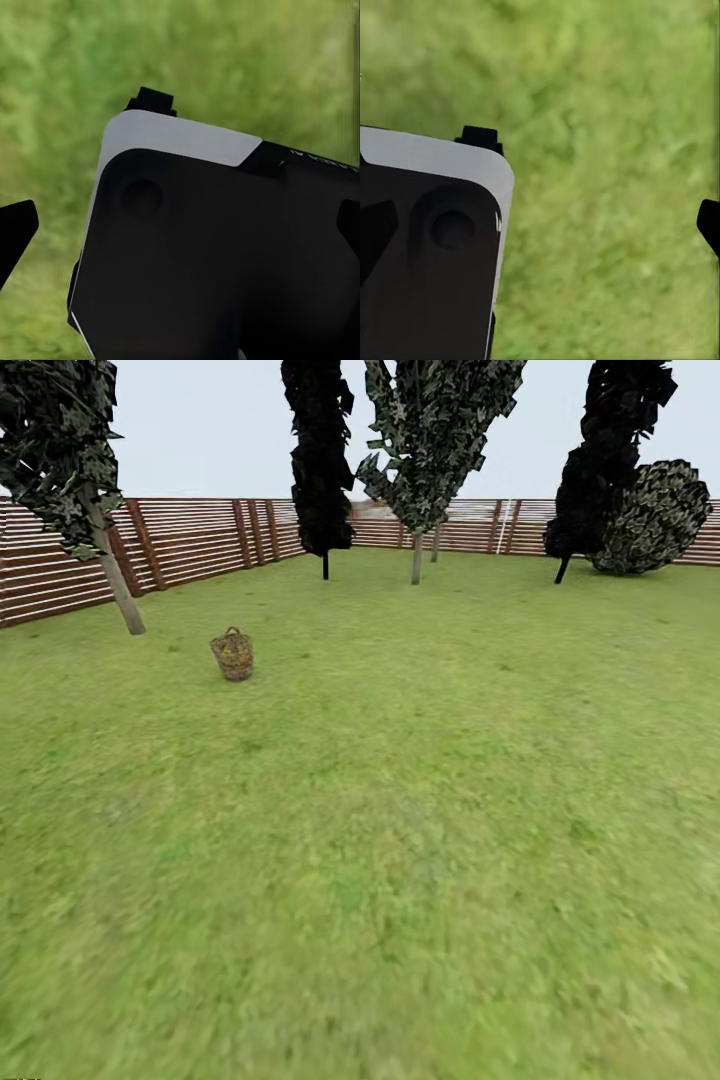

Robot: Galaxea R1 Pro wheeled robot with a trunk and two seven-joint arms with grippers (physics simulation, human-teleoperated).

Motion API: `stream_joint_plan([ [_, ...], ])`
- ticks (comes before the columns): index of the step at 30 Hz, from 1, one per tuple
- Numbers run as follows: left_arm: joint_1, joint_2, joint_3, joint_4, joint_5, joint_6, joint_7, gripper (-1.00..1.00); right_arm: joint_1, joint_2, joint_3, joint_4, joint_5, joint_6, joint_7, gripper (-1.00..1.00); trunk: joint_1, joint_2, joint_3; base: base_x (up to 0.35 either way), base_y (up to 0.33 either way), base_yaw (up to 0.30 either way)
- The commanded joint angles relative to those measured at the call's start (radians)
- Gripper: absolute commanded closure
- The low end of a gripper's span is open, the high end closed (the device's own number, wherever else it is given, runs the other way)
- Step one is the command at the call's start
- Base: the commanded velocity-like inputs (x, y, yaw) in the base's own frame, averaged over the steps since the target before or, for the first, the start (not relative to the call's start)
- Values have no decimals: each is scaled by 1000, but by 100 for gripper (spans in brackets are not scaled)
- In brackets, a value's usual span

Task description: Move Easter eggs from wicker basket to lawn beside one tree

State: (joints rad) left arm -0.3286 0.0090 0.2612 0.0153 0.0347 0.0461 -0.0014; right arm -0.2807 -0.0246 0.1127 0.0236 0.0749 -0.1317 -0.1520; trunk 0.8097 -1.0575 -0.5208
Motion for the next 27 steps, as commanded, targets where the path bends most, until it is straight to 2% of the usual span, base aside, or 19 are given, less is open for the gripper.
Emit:
stream_joint_plan([
  [1,-1,0,3,2,4,2,0,-100,-1,0,4,2,8,-3,-5,-100,1,0,-1,324,-90,283],
  [27,-1,0,3,2,4,2,0,-100,-1,0,5,2,8,-5,-5,-100,1,0,25,324,-90,249],
])
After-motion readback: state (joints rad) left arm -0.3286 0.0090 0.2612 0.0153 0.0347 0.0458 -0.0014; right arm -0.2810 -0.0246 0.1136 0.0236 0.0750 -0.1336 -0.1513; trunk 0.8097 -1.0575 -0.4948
